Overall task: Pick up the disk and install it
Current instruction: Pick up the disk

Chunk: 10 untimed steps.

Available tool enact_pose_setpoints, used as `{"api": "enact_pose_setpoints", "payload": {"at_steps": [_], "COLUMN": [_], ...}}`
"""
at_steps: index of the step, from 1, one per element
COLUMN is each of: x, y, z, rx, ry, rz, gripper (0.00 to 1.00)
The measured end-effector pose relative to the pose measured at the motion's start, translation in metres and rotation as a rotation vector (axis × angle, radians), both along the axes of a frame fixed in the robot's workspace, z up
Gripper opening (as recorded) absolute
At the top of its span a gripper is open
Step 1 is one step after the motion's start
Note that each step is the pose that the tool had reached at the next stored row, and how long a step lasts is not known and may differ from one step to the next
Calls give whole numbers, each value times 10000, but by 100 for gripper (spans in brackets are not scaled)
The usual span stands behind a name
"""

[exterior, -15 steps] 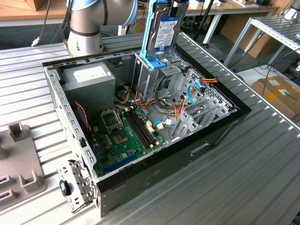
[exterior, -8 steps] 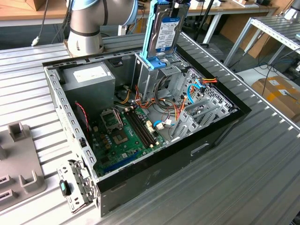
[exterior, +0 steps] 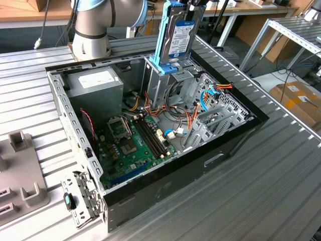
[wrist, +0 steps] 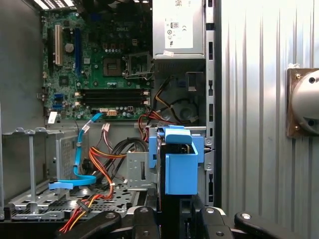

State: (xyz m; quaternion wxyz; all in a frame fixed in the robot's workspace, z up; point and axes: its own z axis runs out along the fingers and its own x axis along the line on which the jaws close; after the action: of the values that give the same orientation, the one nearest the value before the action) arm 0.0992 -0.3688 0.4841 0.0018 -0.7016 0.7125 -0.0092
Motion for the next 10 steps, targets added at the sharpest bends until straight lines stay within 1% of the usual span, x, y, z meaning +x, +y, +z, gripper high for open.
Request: {"api": "enact_pose_setpoints", "payload": {"at_steps": [10], "x": [0], "y": [-93], "z": [0], "rx": [-1], "ry": [0], "rz": [0], "gripper": [35]}}
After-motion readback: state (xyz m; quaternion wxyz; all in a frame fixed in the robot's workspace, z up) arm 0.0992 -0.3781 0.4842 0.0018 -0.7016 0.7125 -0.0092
